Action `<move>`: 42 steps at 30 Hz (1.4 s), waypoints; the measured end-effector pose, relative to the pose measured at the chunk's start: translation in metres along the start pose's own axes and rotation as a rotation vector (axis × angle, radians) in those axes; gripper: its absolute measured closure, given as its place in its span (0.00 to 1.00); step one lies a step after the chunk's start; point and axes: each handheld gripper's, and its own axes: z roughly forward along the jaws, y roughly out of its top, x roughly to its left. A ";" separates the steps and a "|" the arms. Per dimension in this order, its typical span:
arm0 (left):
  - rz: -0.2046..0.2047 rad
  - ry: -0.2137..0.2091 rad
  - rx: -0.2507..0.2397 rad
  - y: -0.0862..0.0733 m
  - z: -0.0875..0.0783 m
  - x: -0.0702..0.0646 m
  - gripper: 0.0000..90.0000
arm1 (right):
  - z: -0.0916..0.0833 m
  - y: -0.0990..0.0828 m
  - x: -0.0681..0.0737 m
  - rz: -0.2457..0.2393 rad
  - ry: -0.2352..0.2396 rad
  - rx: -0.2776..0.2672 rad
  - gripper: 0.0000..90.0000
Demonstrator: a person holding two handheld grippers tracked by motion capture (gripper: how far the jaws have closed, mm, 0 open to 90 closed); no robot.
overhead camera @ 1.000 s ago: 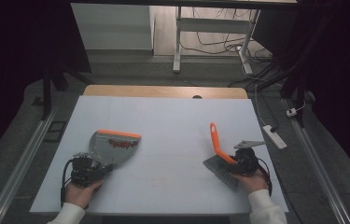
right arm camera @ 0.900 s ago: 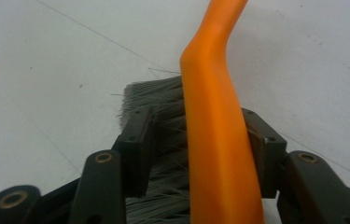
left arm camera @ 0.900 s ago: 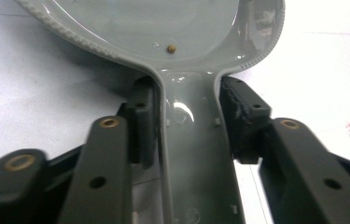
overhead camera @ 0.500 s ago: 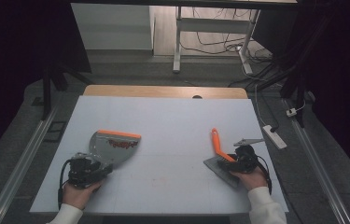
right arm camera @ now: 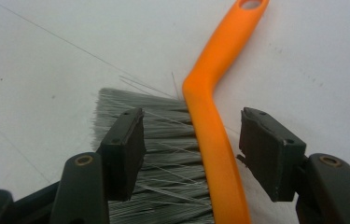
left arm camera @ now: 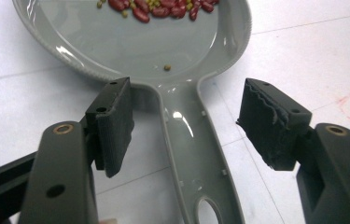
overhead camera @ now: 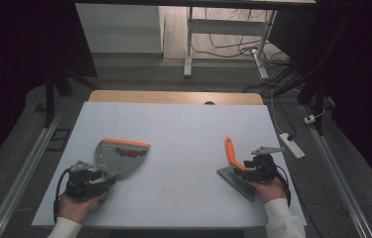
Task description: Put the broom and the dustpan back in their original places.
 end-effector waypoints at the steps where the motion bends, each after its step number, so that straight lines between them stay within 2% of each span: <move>1: 0.012 -0.008 -0.003 0.001 -0.001 0.000 0.40 | -0.002 0.000 0.001 -0.007 -0.004 -0.005 0.45; 8: 0.110 -0.043 -0.014 0.012 -0.001 -0.006 0.40 | -0.010 0.002 0.010 -0.071 0.007 -0.057 0.46; 14: 0.191 -0.102 0.000 0.023 0.006 -0.010 0.40 | -0.012 0.004 0.021 -0.116 0.038 -0.074 0.47; 17: 0.203 -0.157 0.013 0.027 0.012 -0.009 0.40 | -0.012 0.004 0.028 -0.144 0.054 -0.075 0.47; 19: 0.217 -0.170 0.016 0.029 0.015 -0.008 0.40 | -0.012 0.003 0.033 -0.162 0.061 -0.075 0.48; 21: 0.229 -0.204 0.022 0.030 0.018 -0.008 0.40 | -0.012 0.002 0.038 -0.180 0.067 -0.077 0.48; 25: 0.247 -0.232 0.046 0.031 0.022 -0.011 0.40 | -0.014 -0.001 0.044 -0.199 0.071 -0.090 0.48; 28: 0.258 -0.240 0.051 0.030 0.022 -0.015 0.40 | -0.015 -0.003 0.046 -0.207 0.071 -0.100 0.48; 30: 0.254 -0.234 0.040 0.030 0.022 -0.016 0.42 | -0.016 -0.005 0.048 -0.221 0.060 -0.115 0.50; 35: 0.251 -0.241 0.050 0.030 0.025 -0.017 0.42 | -0.019 -0.005 0.047 -0.235 0.069 -0.147 0.50; 42: 0.249 -0.241 0.050 0.029 0.025 -0.018 0.42 | -0.017 -0.006 0.046 -0.244 0.074 -0.139 0.50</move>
